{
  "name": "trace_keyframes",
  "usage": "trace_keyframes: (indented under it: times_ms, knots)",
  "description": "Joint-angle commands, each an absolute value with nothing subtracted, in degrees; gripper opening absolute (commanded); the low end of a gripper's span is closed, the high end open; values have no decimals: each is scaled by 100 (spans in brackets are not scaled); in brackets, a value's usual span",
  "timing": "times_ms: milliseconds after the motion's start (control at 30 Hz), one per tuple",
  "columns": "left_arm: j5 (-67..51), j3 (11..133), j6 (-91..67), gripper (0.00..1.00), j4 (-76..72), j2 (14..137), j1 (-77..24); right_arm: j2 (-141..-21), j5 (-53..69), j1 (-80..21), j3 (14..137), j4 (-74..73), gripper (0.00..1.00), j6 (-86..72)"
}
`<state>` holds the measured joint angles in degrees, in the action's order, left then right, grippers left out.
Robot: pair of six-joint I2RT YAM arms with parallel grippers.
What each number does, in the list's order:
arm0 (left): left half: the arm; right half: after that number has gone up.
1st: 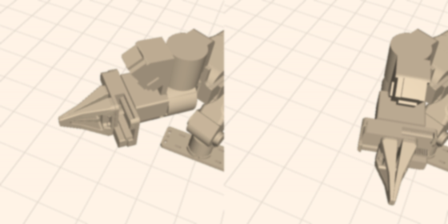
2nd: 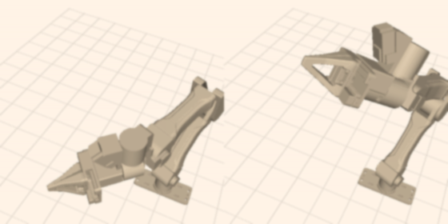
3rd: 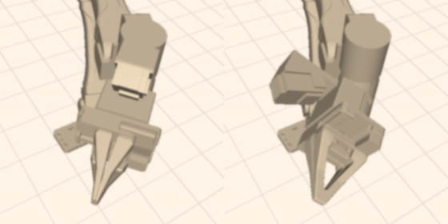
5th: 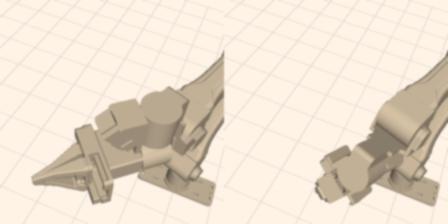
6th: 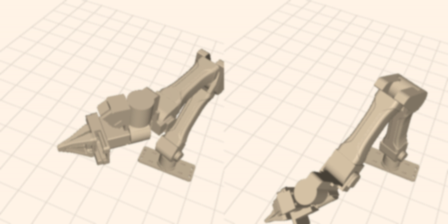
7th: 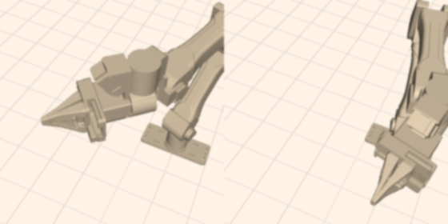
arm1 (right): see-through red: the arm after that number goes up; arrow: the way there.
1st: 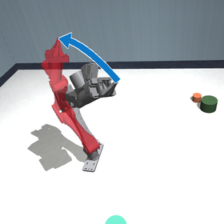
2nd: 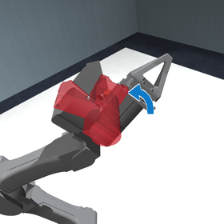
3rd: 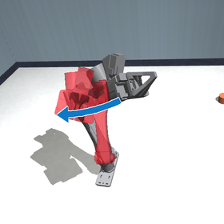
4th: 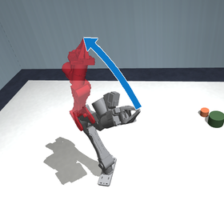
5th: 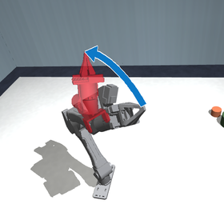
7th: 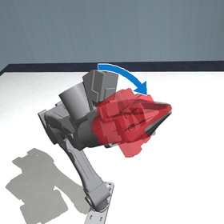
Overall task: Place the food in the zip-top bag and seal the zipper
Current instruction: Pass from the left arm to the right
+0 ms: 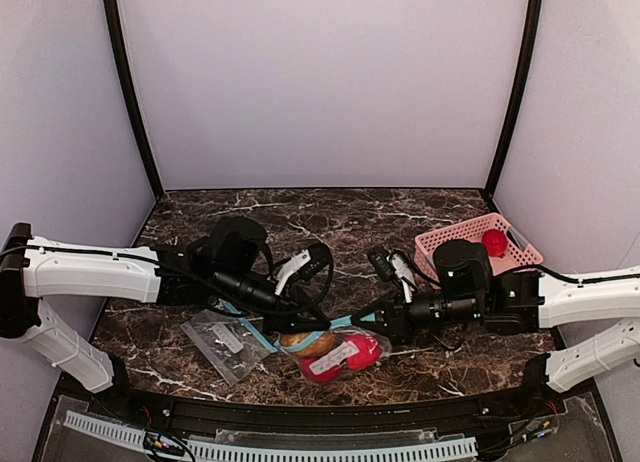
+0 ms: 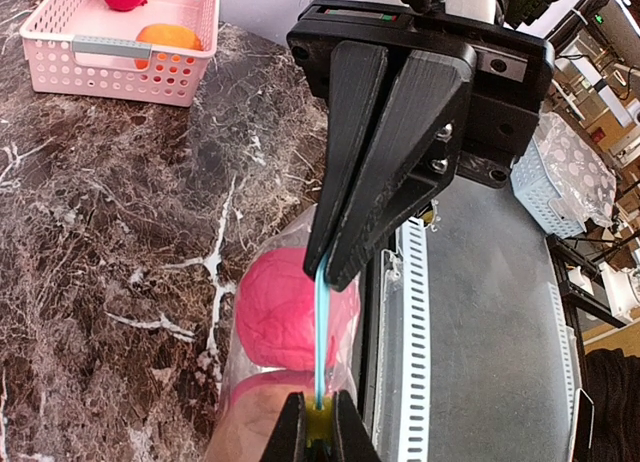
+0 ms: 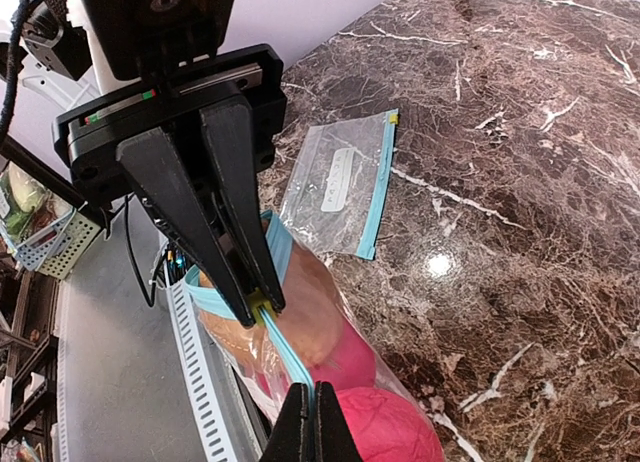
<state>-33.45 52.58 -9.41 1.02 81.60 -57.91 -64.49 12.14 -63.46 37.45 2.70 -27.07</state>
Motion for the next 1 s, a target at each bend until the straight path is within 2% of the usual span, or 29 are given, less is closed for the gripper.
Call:
trace_keyframes:
  times_ms: [0,67,133,167,200,267,300,367,533,667,833,967]
  knots:
    - [-3622,5064,-1036,1,1172,8051,-5687,-6306,986,-6194,3573,-59,0,-2621]
    - [-3727,4937,-1470,1,722,8088,-5692,-6433,1126,-6201,3561,177,0,-2615]
    - [-3711,4811,-1741,5,342,8169,-5692,-6575,1030,-6197,3516,330,0,-2669]
    - [-3615,4783,-1811,12,184,8238,-5694,-6641,942,-6196,3476,430,0,-2748]
    - [-3552,4735,-1942,16,127,8272,-5695,-6716,885,-6196,3423,550,0,-2803]
    - [-3281,4654,-2132,33,38,8288,-5700,-6795,789,-6200,3287,821,0,-2947]
    - [-3064,4616,-2209,46,-144,8240,-5696,-6808,824,-6198,3180,999,0,-2988]
    - [-2821,4465,-2420,62,-376,8076,-5689,-6846,905,-6213,3000,1263,0,-3038]
    - [-2297,3741,-3130,90,-927,7544,-5687,-6956,1074,-6227,2830,1421,0,-3045]
    - [-1915,3035,-3645,98,-1387,7130,-5687,-6880,1016,-6229,2734,1431,0,-3093]
    - [-2069,2258,-4228,99,-2468,6886,-5691,-6724,861,-6227,2641,1328,0,-3196]
    - [-2403,2227,-4285,99,-2923,7117,-5687,-6711,929,-6224,2572,1409,0,-3256]
